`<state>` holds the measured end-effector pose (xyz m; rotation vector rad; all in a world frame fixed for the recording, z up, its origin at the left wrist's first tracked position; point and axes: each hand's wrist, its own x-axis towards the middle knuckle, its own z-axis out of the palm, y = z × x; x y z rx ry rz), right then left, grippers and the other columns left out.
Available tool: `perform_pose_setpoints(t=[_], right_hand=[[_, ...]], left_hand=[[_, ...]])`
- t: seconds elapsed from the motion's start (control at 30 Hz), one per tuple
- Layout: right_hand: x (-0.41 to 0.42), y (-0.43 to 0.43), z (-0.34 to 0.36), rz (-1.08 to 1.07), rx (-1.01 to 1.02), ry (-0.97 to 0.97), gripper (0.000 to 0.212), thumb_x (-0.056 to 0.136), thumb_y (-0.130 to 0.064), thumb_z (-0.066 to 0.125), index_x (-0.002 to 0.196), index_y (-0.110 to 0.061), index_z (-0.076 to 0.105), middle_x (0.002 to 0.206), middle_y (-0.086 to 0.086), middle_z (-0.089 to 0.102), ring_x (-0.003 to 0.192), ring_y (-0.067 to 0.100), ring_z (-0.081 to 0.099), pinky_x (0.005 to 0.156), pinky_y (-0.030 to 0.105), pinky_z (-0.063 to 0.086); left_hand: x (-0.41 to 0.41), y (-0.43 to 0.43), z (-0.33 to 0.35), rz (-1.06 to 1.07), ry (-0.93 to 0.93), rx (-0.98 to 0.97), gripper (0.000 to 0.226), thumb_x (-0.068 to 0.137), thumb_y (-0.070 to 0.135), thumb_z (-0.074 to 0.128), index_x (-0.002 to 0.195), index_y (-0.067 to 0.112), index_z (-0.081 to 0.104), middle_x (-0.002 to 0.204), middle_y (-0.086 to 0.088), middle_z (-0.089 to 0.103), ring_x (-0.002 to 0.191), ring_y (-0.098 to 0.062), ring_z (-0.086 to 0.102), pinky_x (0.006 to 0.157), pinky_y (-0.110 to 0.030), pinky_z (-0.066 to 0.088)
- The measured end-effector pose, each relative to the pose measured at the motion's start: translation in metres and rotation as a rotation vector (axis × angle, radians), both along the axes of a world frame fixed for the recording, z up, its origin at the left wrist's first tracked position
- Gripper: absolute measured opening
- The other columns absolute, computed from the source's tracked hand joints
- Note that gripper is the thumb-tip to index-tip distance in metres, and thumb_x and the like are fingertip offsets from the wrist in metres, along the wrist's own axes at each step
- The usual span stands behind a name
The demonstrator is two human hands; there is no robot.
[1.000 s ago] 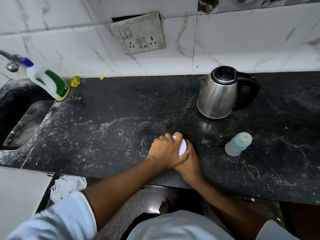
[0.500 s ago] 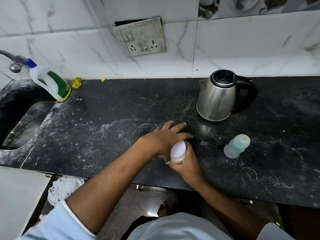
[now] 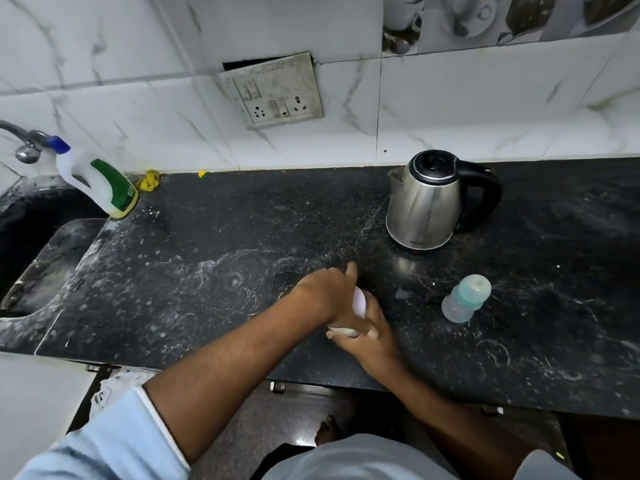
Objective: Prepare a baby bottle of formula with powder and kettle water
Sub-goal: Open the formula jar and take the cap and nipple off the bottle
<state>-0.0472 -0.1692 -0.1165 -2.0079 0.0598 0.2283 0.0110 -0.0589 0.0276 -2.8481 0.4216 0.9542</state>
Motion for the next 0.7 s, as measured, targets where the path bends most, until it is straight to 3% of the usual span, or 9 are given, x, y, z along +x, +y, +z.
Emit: perform_pose_setpoints(t=[0.03, 0.07, 0.13, 0.2, 0.3, 0.4, 0.47, 0.6, 0.7], right_hand=[[0.000, 0.000, 0.000, 0.009, -0.016, 0.009, 0.101, 0.057, -0.044, 0.092, 0.143, -0.023, 0.044, 0.136, -0.003, 0.061, 0.124, 0.013, 0.061, 0.100, 0.039, 0.053], [0.000, 0.000, 0.000, 0.013, -0.031, 0.011, 0.102, 0.056, -0.044, 0.092, 0.142, -0.022, 0.043, 0.136, -0.001, 0.061, 0.123, 0.014, 0.060, 0.100, 0.040, 0.053], [-0.001, 0.001, 0.003, 0.014, -0.031, 0.011, 0.105, 0.052, -0.050, 0.090, 0.140, -0.018, 0.043, 0.134, 0.001, 0.060, 0.123, 0.016, 0.060, 0.100, 0.041, 0.053], [-0.001, 0.002, 0.002, 0.009, -0.013, -0.001, 0.107, 0.051, -0.058, 0.085, 0.141, -0.014, 0.045, 0.136, 0.003, 0.059, 0.125, 0.017, 0.058, 0.102, 0.041, 0.051], [0.001, 0.001, -0.002, 0.018, 0.020, -0.025, 0.108, 0.053, -0.054, 0.089, 0.145, -0.017, 0.046, 0.139, -0.001, 0.060, 0.129, 0.014, 0.058, 0.104, 0.040, 0.051], [0.001, -0.001, -0.004, 0.008, 0.022, -0.028, 0.099, 0.053, -0.047, 0.095, 0.139, -0.024, 0.051, 0.131, -0.007, 0.062, 0.119, 0.012, 0.062, 0.098, 0.037, 0.054], [-0.001, -0.002, -0.003, 0.014, 0.010, -0.055, 0.105, 0.053, -0.049, 0.094, 0.143, -0.023, 0.045, 0.137, -0.005, 0.058, 0.124, 0.014, 0.059, 0.101, 0.036, 0.051], [-0.002, -0.002, -0.003, 0.021, 0.029, -0.059, 0.115, 0.055, -0.042, 0.097, 0.152, -0.019, 0.039, 0.149, 0.000, 0.052, 0.134, 0.016, 0.052, 0.111, 0.035, 0.044], [-0.003, -0.001, -0.004, 0.040, 0.050, -0.046, 0.123, 0.059, -0.033, 0.099, 0.159, -0.017, 0.029, 0.160, -0.002, 0.041, 0.144, 0.011, 0.041, 0.116, 0.024, 0.033]], left_hand=[[0.001, 0.001, -0.001, -0.064, 0.038, 0.033, 0.128, 0.072, 0.068, 0.090, 0.168, 0.019, 0.020, 0.157, -0.016, 0.040, 0.140, -0.043, 0.049, 0.104, -0.052, 0.055], [0.001, 0.003, -0.003, -0.152, 0.052, 0.045, 0.129, 0.067, 0.056, 0.098, 0.166, 0.026, 0.020, 0.156, -0.013, 0.033, 0.142, -0.043, 0.043, 0.106, -0.055, 0.055], [0.002, 0.005, -0.007, -0.264, 0.026, 0.034, 0.113, 0.067, 0.032, 0.102, 0.157, 0.031, 0.032, 0.147, -0.009, 0.033, 0.136, -0.038, 0.043, 0.103, -0.054, 0.057], [0.002, 0.003, -0.007, -0.242, -0.002, 0.018, 0.100, 0.071, 0.021, 0.098, 0.152, 0.028, 0.039, 0.141, -0.011, 0.039, 0.129, -0.036, 0.049, 0.098, -0.053, 0.059], [-0.001, -0.001, 0.009, -0.064, -0.064, -0.065, 0.075, 0.081, 0.045, 0.086, 0.140, 0.019, 0.048, 0.130, -0.013, 0.055, 0.116, -0.037, 0.063, 0.090, -0.048, 0.059], [0.003, 0.010, 0.036, 0.136, -0.075, -0.238, 0.064, 0.089, 0.062, 0.074, 0.128, 0.014, 0.054, 0.118, -0.010, 0.065, 0.106, -0.035, 0.064, 0.079, -0.041, 0.050], [0.005, 0.034, 0.043, 0.261, -0.064, -0.469, 0.059, 0.088, 0.054, 0.083, 0.124, 0.018, 0.053, 0.114, -0.005, 0.066, 0.101, -0.031, 0.065, 0.078, -0.044, 0.053], [-0.018, 0.094, 0.014, 0.538, -0.115, -0.882, 0.068, 0.076, 0.027, 0.099, 0.120, 0.029, 0.047, 0.117, -0.011, 0.064, 0.103, -0.032, 0.067, 0.084, -0.053, 0.059], [-0.051, 0.118, -0.031, 0.679, -0.161, -1.009, 0.080, 0.070, 0.010, 0.102, 0.127, 0.029, 0.048, 0.128, -0.003, 0.058, 0.114, -0.019, 0.060, 0.090, -0.033, 0.057]])
